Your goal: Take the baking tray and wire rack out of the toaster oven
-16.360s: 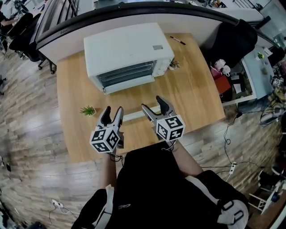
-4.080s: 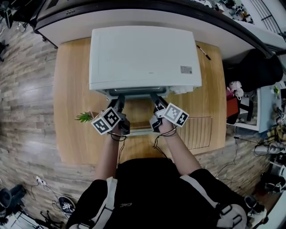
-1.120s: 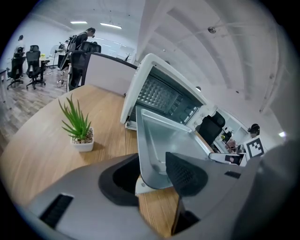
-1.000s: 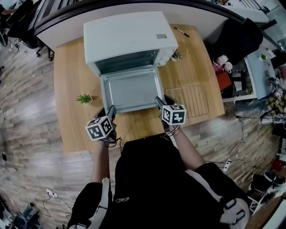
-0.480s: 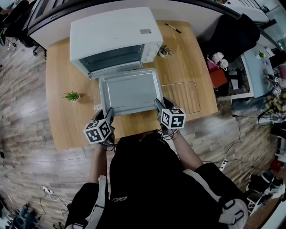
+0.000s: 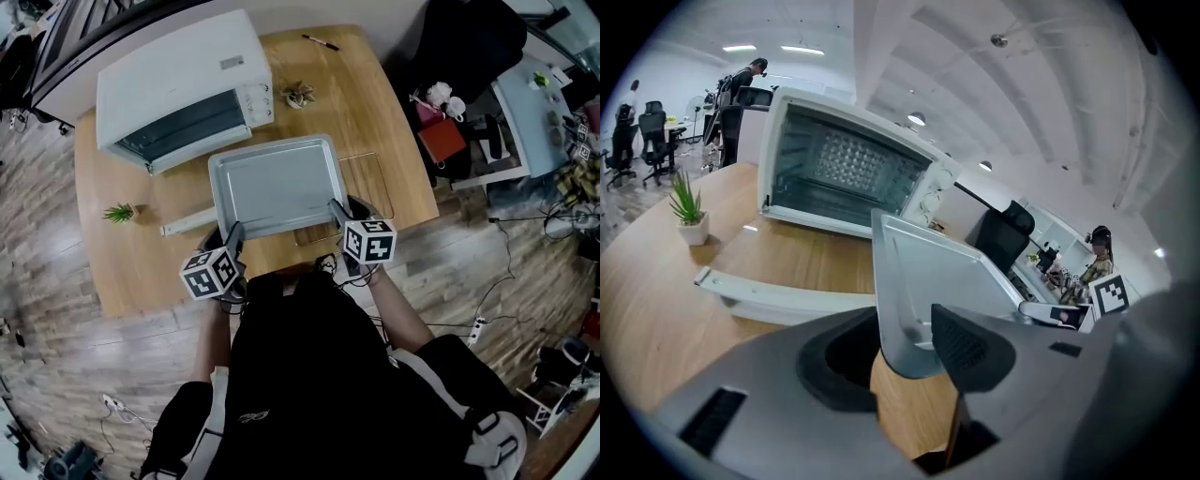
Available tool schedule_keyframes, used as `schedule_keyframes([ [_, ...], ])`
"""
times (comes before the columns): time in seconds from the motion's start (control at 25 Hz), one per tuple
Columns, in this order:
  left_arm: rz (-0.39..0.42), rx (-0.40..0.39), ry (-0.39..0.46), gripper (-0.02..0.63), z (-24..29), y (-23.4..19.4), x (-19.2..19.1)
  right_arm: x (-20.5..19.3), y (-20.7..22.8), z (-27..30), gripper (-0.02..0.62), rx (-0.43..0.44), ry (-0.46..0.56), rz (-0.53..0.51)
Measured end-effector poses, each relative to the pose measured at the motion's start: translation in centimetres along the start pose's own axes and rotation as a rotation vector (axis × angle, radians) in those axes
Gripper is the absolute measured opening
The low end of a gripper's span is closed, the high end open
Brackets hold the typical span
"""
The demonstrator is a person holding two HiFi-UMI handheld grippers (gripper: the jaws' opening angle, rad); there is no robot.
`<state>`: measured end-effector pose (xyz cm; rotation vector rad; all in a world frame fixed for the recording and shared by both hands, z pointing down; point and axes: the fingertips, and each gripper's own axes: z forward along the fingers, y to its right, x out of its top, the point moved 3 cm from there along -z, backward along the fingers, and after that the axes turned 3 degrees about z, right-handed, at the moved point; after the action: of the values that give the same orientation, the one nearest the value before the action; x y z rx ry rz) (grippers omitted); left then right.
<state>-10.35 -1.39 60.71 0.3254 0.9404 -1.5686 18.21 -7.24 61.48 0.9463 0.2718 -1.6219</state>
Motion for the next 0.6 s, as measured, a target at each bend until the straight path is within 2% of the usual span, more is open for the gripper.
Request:
schedule_keyframes([
  [0.32, 0.019, -0.035, -0.035, 0.183, 4.2, 7.8, -2.2, -0.8, 8.6, -3.4, 0.153, -0.038, -0.003, 0.03],
  [0.6, -0.015, -0.029, -0.04, 0.183, 6.9, 13.0, -5.4, -1.9, 14.8, -5.2, 0.153, -0.032, -0.035, 0.028],
])
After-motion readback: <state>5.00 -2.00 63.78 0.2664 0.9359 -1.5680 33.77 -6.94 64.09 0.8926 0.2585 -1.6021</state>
